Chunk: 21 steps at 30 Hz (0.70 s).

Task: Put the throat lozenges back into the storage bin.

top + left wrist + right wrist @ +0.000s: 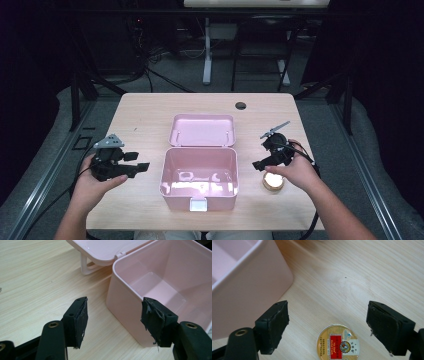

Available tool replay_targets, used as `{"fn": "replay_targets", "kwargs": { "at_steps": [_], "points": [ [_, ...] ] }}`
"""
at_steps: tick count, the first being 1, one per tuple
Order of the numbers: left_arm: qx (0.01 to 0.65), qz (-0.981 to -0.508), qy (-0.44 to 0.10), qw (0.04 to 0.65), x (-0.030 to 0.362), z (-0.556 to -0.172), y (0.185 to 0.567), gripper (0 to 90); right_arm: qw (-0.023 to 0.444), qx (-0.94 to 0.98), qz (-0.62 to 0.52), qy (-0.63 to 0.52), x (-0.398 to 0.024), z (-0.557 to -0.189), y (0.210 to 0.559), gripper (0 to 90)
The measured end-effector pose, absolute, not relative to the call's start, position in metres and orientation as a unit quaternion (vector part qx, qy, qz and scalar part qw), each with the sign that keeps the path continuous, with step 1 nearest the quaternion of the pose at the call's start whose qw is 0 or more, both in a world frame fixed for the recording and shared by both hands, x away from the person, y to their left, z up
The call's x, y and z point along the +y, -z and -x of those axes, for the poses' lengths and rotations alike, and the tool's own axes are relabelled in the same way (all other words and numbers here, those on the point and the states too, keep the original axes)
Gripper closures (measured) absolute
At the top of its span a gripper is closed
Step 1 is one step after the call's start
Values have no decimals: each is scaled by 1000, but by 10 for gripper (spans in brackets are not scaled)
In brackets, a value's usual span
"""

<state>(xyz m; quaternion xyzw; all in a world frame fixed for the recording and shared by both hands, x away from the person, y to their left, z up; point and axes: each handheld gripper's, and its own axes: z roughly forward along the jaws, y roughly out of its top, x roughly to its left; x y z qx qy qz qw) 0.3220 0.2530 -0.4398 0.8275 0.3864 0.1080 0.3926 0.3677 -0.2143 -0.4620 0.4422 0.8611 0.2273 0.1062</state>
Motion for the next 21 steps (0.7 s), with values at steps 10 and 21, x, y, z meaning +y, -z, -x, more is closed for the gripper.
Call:
{"fn": "replay_targets", "kwargs": {
  "at_steps": [10, 21],
  "points": [
    [381, -834, -108, 383, 251, -321, 441, 372, 102, 863, -446, -216, -217, -369, 469, 177],
    [380, -837, -107, 379, 250, -322, 444, 370, 94, 872, -443, -183, -219, -371, 484, 185]
  ]
}}
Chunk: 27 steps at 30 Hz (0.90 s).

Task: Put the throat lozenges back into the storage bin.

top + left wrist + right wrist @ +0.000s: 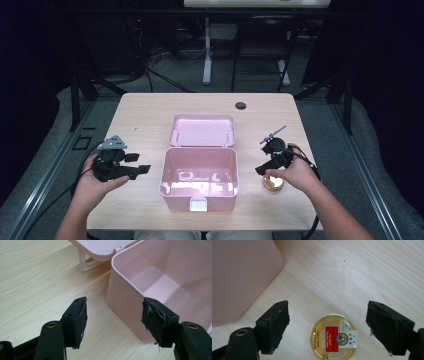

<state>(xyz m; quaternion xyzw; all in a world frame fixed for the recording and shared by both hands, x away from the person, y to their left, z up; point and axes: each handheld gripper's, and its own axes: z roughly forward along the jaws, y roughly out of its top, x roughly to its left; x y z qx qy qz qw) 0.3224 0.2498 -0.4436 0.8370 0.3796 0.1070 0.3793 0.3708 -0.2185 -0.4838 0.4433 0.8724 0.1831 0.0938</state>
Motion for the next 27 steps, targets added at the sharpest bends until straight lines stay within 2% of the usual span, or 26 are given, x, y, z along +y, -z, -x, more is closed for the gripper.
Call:
{"fn": "replay_targets", "kwargs": {
  "at_steps": [27],
  "points": [
    [378, -842, -98, 372, 249, -324, 448, 370, 66, 889, -440, -106, -223, -372, 517, 158]
  ]
}}
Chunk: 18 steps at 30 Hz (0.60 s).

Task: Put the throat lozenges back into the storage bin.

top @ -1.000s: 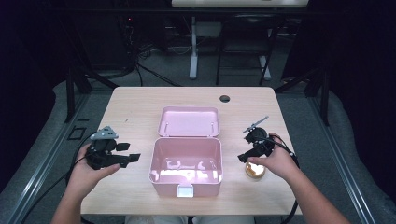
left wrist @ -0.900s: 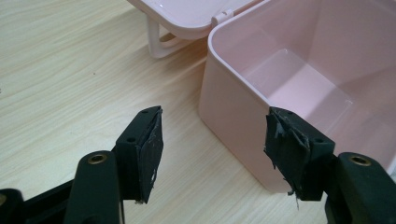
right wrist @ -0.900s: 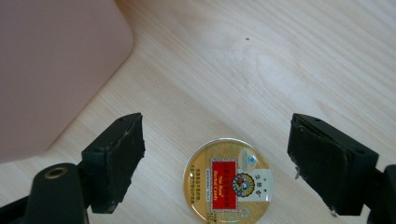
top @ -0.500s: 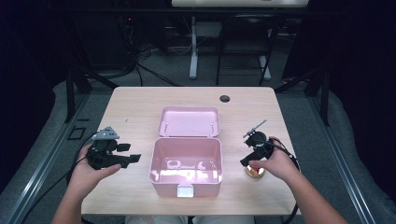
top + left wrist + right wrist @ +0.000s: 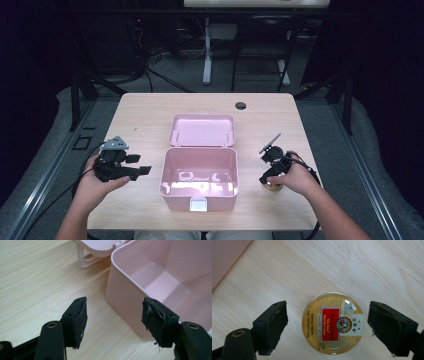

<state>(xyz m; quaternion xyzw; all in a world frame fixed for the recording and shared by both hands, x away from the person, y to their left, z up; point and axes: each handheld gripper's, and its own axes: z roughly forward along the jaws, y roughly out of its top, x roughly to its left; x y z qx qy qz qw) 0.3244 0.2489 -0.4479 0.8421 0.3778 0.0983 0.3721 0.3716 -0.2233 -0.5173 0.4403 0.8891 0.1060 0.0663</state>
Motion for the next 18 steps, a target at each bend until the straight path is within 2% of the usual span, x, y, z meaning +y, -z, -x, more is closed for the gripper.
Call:
{"fn": "replay_targets", "kwargs": {
  "at_steps": [18],
  "points": [
    [380, -840, -96, 375, 251, -325, 449, 366, 49, 886, -454, -77, -229, -377, 529, 97]
  ]
}}
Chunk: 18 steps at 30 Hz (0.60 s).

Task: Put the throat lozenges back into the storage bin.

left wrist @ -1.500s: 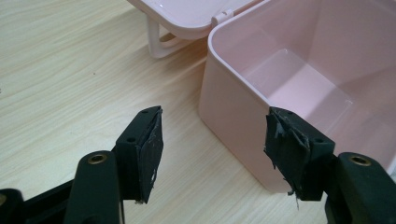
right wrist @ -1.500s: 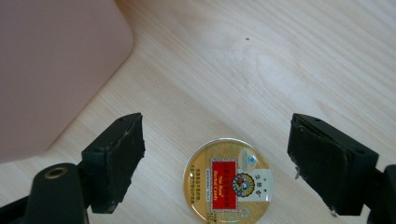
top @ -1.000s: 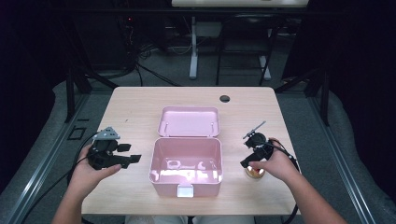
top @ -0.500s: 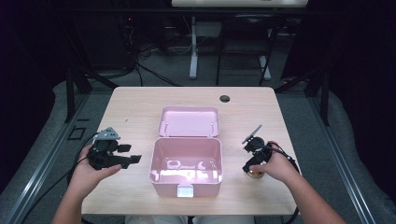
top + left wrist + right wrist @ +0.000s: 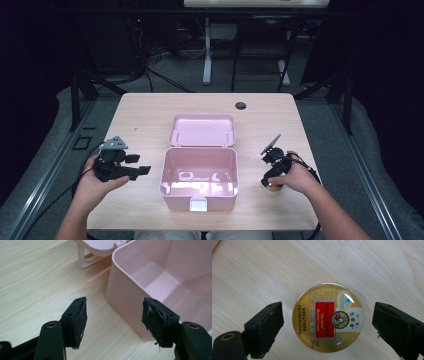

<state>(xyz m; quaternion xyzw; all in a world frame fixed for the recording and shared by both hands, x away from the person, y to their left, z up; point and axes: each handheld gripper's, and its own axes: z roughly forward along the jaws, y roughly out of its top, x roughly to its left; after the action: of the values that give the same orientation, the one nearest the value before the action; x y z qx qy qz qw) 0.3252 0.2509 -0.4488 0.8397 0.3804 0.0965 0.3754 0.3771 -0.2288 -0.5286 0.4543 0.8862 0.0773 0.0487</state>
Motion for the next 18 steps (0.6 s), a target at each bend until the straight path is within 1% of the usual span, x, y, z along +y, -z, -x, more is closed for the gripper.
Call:
{"fn": "replay_targets", "kwargs": {
  "at_steps": [18],
  "points": [
    [381, -840, -94, 374, 252, -326, 449, 364, 30, 888, -454, -59, -231, -383, 542, 106]
  ]
}}
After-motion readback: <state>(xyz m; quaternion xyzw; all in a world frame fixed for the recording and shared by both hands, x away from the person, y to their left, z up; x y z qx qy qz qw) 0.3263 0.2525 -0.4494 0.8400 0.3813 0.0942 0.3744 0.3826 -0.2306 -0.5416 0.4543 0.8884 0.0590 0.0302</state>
